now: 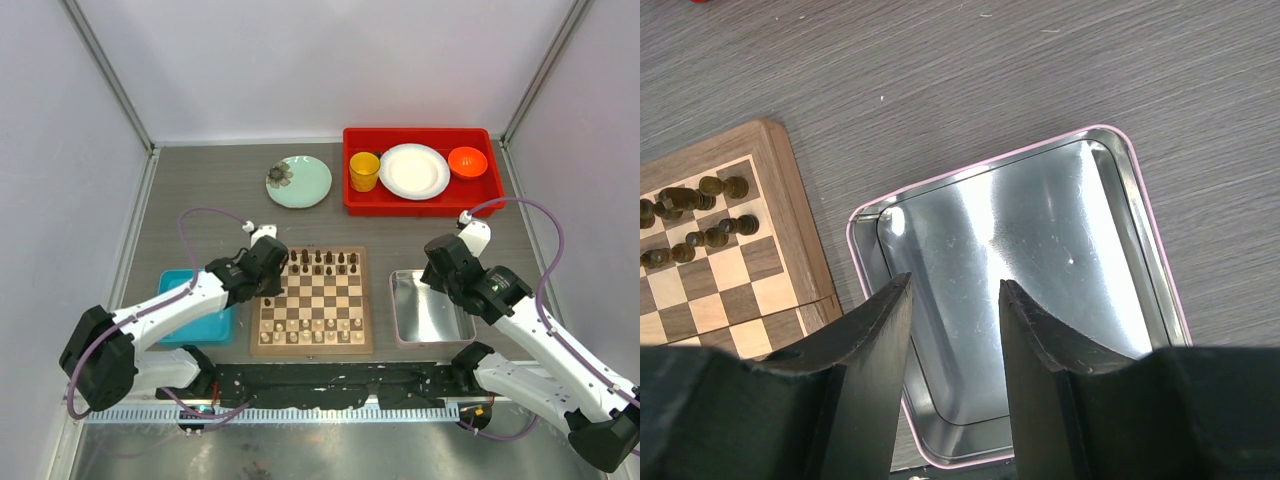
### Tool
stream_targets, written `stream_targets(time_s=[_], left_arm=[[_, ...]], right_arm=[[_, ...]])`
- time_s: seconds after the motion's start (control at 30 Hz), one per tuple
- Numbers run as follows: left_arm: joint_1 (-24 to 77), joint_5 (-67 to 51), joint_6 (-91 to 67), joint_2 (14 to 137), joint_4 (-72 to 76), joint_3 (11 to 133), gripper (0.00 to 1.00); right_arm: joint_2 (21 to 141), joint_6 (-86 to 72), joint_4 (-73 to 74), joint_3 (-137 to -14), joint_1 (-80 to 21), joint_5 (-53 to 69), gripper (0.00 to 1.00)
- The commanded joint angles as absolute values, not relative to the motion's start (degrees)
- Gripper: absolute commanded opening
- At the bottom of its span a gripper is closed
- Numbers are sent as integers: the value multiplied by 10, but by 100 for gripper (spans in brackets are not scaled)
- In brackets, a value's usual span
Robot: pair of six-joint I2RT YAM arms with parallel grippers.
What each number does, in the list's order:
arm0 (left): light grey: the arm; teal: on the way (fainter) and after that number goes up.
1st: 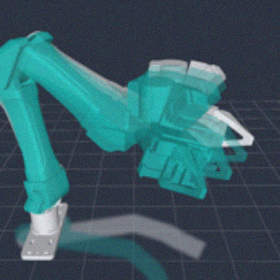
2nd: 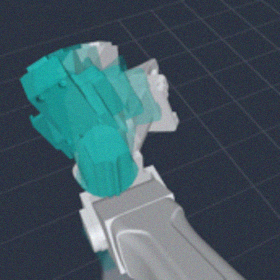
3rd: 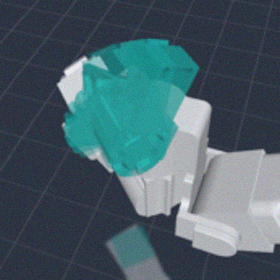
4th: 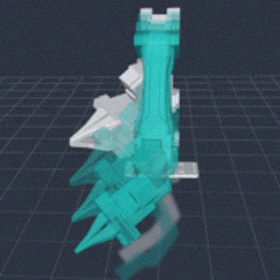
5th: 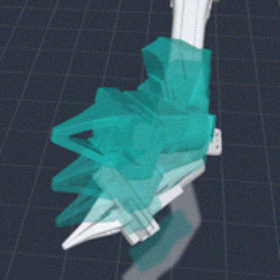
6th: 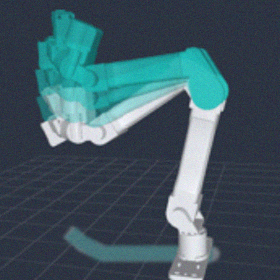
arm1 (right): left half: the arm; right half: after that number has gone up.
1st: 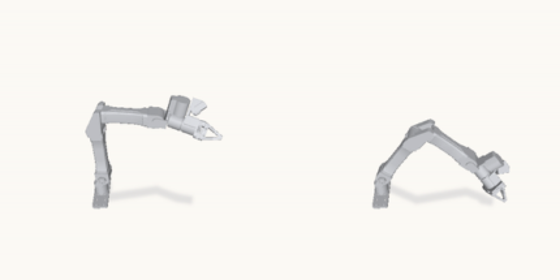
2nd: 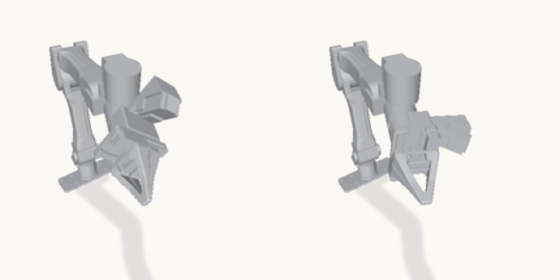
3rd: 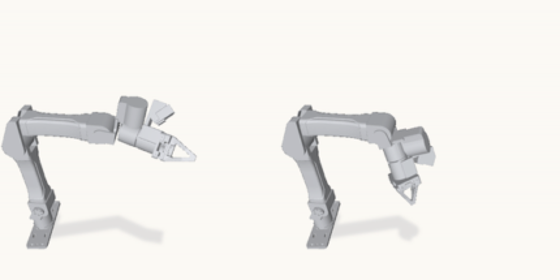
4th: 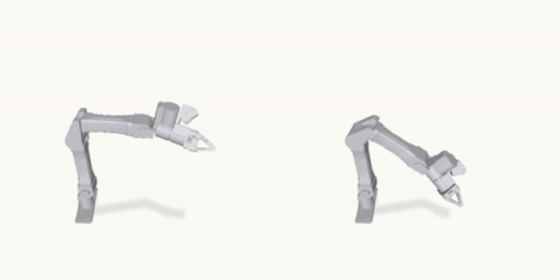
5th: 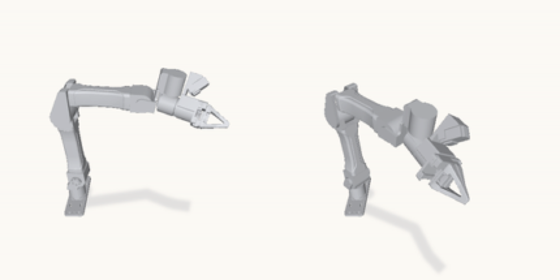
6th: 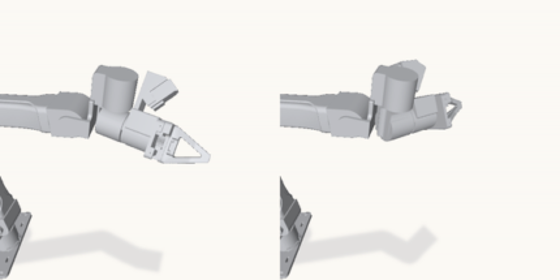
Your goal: Set up the chess pieces on the board
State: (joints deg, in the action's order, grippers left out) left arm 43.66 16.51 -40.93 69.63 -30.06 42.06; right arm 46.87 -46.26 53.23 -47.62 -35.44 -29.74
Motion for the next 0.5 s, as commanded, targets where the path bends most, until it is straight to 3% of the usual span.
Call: stream_targets(time_s=[0.0,0.47], left_arm=[[420,164,-379,721,-244,453,12],[377,150,-361,769,-184,466,12]], right_arm=[[464,-460,527,-481,-352,-314,46],[468,-457,529,-485,-352,-315,46]])
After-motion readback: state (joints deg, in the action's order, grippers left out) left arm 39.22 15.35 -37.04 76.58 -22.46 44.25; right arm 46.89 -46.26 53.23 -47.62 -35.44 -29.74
